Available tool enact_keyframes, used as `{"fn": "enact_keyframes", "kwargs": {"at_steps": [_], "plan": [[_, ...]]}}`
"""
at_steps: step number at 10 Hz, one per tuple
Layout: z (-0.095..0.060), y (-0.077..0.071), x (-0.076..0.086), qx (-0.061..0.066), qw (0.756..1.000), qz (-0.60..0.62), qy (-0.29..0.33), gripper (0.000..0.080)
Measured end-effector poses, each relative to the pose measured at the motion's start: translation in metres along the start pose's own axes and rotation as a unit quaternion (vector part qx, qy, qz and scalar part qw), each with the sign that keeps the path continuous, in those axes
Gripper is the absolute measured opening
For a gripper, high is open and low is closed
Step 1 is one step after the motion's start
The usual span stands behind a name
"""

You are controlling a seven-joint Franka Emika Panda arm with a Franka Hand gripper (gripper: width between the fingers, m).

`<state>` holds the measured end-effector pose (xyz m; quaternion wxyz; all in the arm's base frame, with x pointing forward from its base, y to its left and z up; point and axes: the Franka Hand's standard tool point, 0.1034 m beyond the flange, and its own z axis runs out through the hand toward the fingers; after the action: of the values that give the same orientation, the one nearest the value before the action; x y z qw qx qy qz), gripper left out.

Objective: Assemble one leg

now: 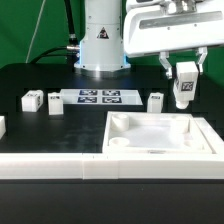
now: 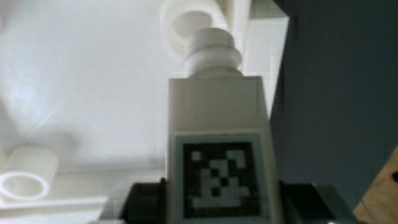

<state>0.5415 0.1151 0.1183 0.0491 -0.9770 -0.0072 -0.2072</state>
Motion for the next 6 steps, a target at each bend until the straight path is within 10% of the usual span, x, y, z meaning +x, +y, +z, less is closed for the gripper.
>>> {"fn": "enact_keyframes", "kwargs": {"at_steps": [6], "plan": [[0.0021,0.0057,0.0097,-0.003,0.999,-0.024,0.021,0.0291]]}}
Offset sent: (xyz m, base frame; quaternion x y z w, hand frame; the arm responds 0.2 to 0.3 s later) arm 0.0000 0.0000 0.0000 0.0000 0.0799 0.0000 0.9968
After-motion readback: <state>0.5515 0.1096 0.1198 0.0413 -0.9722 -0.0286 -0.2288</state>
